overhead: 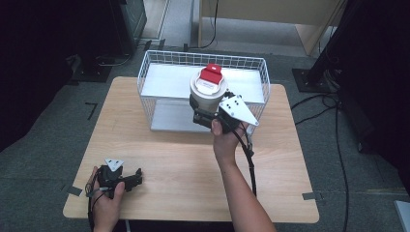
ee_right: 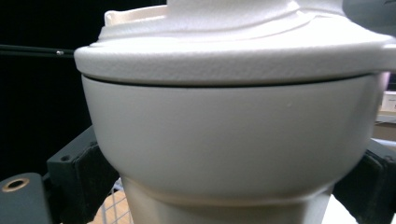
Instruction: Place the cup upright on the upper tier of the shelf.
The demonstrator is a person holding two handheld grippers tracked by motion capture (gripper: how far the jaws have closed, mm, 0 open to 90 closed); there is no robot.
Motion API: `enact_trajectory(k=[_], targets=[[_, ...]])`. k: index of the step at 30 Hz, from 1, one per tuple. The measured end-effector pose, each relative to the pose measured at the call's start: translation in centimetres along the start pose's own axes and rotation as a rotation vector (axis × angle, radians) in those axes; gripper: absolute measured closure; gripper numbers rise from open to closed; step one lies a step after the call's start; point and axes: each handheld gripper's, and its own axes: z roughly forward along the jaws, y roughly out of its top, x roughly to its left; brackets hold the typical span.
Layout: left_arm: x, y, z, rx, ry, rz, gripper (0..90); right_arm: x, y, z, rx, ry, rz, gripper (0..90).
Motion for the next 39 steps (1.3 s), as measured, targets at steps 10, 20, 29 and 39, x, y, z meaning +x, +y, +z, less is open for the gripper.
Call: enact_trajectory(k=[10, 20, 29, 39], targets=[[0.0, 0.0, 0.0, 0.000, 0.000, 0.000, 0.8, -1.4, 1.0, 1.4, 0.006, -0.028, -0.019, 6.9], [0.0, 0.0, 0.0, -0.001, 0.000, -0.001, 0.8, -2.9, 1.9, 2.8, 0.013, -0.064, -0.021, 6.9], [0.0, 0.0, 0.0, -0.001, 0.000, 0.000, 0.8, -4.1, 2.7, 4.5, 0.015, -0.081, -0.039, 6.9], [0.0, 0.0, 0.0, 0.000, 0.000, -0.002, 0.8, -5.5, 2.6, 6.3, 0.043, -0.110, -0.037, 6.9]])
